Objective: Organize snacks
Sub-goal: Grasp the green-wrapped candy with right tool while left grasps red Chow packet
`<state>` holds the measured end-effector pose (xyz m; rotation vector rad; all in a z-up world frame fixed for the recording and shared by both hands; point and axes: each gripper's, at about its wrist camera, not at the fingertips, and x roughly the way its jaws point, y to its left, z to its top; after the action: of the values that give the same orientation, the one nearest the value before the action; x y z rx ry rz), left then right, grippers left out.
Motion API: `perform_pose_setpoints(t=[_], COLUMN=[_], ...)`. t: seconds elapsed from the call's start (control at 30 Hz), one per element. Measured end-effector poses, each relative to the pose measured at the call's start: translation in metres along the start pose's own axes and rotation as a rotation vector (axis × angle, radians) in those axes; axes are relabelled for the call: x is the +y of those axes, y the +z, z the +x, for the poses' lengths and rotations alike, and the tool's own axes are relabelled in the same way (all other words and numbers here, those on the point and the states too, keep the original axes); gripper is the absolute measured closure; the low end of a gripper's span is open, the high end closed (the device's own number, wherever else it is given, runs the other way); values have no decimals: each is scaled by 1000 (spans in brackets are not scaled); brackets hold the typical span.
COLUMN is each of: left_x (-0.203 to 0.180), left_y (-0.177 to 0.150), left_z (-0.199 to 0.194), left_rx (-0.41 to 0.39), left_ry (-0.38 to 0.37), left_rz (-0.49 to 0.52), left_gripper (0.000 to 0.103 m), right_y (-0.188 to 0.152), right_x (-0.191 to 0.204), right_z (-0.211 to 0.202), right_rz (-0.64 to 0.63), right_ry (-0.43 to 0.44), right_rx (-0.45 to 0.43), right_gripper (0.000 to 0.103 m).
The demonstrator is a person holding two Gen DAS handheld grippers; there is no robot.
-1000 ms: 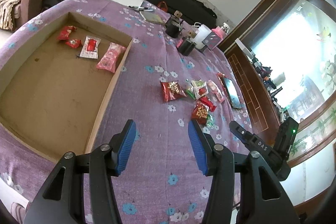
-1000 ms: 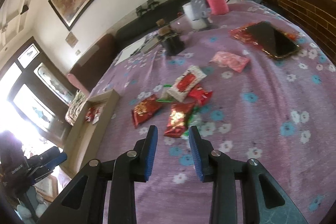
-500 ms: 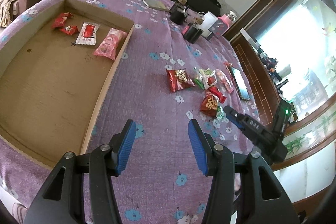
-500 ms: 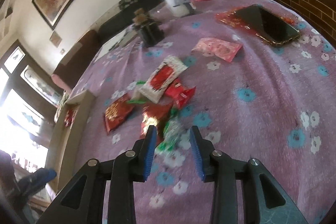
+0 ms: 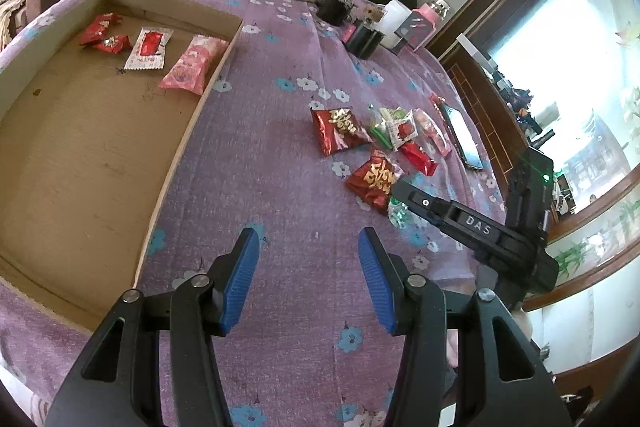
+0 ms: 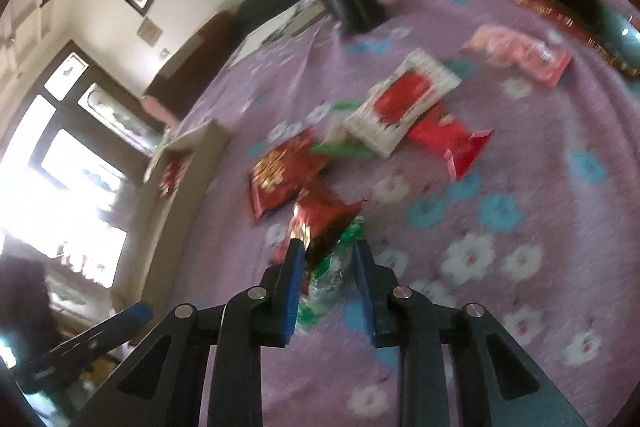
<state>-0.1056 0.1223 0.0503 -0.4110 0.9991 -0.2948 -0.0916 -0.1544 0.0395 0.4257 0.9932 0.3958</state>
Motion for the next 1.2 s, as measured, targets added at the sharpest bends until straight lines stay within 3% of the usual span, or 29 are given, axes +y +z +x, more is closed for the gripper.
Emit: perform_pose_setpoints(t=[0.3, 0.37, 0.5, 0.73, 1.03, 1.2], left_x=[-8, -13, -28, -66, -104, -109], left_y=[7, 10, 17, 27, 28, 30], left_z=[8, 10, 19, 63, 117, 133], left_rx=[15, 10, 11, 56, 56, 70], left_ry=[9, 28, 65, 95, 161, 163], left_rz=[38, 70, 147, 274, 498, 534], left_gripper=[53, 53, 53, 53, 53, 54], right_y=[-11, -13, -13, -8, -6, -6], right_x=[15, 22, 11, -29, -35, -38], right_z=[1, 1, -12, -30, -30, -32], right_rz=[-97, -146, -150, 8, 41, 49], right_ry=[-73, -142, -281, -225, -190, -176], right_rx=[-11, -4, -66, -150, -154, -153], right_gripper=[74, 83, 83, 83, 82, 82])
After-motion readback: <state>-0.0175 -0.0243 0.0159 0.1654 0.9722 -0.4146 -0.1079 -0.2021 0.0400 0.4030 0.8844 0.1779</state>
